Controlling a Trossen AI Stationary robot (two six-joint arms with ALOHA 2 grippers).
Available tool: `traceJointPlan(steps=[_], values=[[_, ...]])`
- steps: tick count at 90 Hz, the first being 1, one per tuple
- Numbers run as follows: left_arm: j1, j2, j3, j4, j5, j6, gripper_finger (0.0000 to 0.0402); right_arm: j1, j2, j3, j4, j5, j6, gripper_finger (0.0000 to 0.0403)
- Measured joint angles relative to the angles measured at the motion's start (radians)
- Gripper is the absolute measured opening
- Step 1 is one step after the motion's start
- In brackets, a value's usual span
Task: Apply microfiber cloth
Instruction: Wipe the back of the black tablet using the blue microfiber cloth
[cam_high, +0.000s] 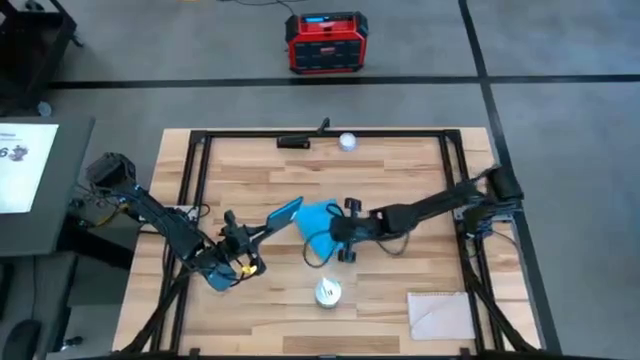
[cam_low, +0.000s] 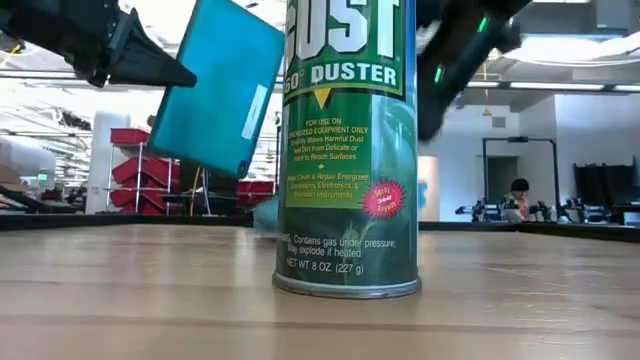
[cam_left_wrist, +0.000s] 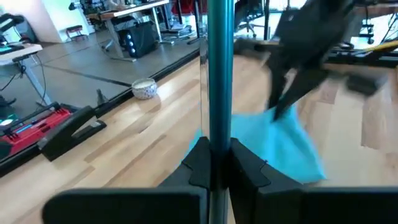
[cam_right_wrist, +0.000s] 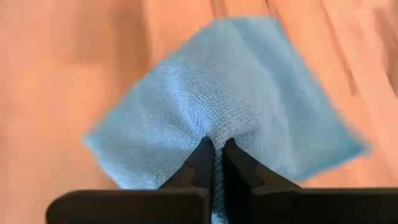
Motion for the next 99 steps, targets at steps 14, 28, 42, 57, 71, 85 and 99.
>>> traceJointPlan(steps=[14,28,42,57,71,85,99], values=[[0.013,-0.017,0.000,0.002,-0.009,0.010,0.0005,0.064,-0.104,0.002,0.009,0.081,0.017,0.0000],[0.031,-0.022,0.000,0.069,-0.009,0.071,0.0005,0.084,-0.128,0.029,0.024,0.123,0.010,0.0000],[0.059,-0.021,0.000,0.219,0.000,0.212,0.0005,0.066,-0.088,0.114,0.044,0.139,-0.059,0.0000],[0.087,-0.021,0.000,0.341,0.038,0.312,0.0005,0.041,-0.043,0.221,0.063,0.178,-0.157,0.0000],[0.093,-0.017,0.000,0.382,0.050,0.344,0.0005,0.002,-0.027,0.285,0.101,0.199,-0.250,0.0000],[0.093,-0.017,0.000,0.406,0.038,0.348,0.0005,-0.028,-0.029,0.317,0.195,0.199,-0.323,0.0000],[0.094,-0.017,0.000,0.410,0.035,0.348,0.0004,-0.038,-0.029,0.332,0.202,0.197,-0.336,0.0000]])
